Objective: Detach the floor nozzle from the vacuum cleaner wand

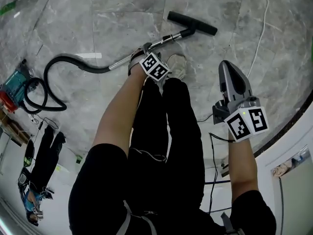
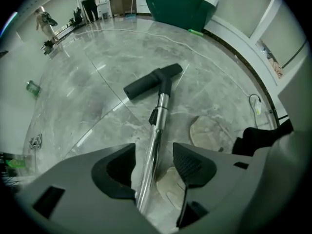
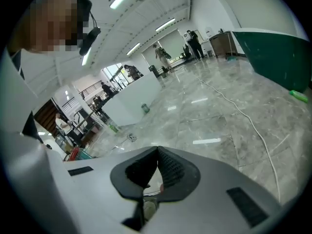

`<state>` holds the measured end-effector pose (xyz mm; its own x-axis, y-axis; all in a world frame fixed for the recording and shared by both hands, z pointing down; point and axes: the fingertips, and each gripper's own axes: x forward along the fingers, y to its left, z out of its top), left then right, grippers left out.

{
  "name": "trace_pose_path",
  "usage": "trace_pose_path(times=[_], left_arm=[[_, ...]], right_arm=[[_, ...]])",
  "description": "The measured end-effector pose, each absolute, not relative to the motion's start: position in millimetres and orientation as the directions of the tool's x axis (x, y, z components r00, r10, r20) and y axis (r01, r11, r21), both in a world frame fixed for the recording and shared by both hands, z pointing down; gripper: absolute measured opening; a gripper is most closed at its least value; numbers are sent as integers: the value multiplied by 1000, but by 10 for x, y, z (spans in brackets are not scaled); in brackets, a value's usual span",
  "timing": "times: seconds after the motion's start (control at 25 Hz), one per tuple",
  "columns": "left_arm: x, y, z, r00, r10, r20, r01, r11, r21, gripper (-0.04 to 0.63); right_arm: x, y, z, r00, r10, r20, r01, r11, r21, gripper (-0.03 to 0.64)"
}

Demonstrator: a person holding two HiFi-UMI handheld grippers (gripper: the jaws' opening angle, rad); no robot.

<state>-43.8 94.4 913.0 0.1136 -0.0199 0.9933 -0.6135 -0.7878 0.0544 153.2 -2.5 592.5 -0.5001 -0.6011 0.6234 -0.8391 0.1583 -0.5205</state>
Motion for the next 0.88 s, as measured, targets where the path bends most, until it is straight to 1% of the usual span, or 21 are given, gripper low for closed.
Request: trace_pose_path(times=[0.2, 0.32, 0.44, 0.48, 0.52, 0.6, 0.68, 0.8, 0.88], left_arm=[[-525, 1057, 9884, 70, 10, 997, -607, -793, 51, 230], [-545, 1093, 10158, 52, 43, 998, -571, -818, 66, 229], [-618, 1126, 10315, 19, 108, 994, -513, -852, 103, 225], [-645, 1124, 10324, 10, 131, 991, -495, -861, 119, 216], [-668, 1110, 10316, 7, 151, 989, -483, -865, 136, 173], [-689, 1075, 10236, 21, 184, 983, -473, -864, 172, 170], [-677, 1009, 10014, 61, 184, 981, -479, -857, 191, 169], [-657, 835, 9408, 162, 114, 980, -516, -837, 183, 169], [-653, 727, 8930, 227, 57, 972, -550, -816, 177, 169]], right_arm=[[1618, -196, 6595, -488, -617, 617, -844, 152, -515, 14], [1576, -319, 6896, -496, -614, 614, -836, 149, -527, 14], [1470, -459, 7052, -526, -597, 606, -810, 132, -572, 14], [1440, -516, 7057, -534, -596, 600, -801, 132, -583, 14], [1423, -571, 7047, -539, -597, 594, -798, 135, -588, 14], [1415, -636, 7005, -540, -594, 596, -796, 131, -591, 14], [1372, -604, 6942, -559, -567, 605, -769, 84, -633, 14], [1230, -451, 6794, -595, -534, 600, -697, -29, -717, 14], [1147, -323, 6676, -584, -554, 594, -686, -54, -725, 15]])
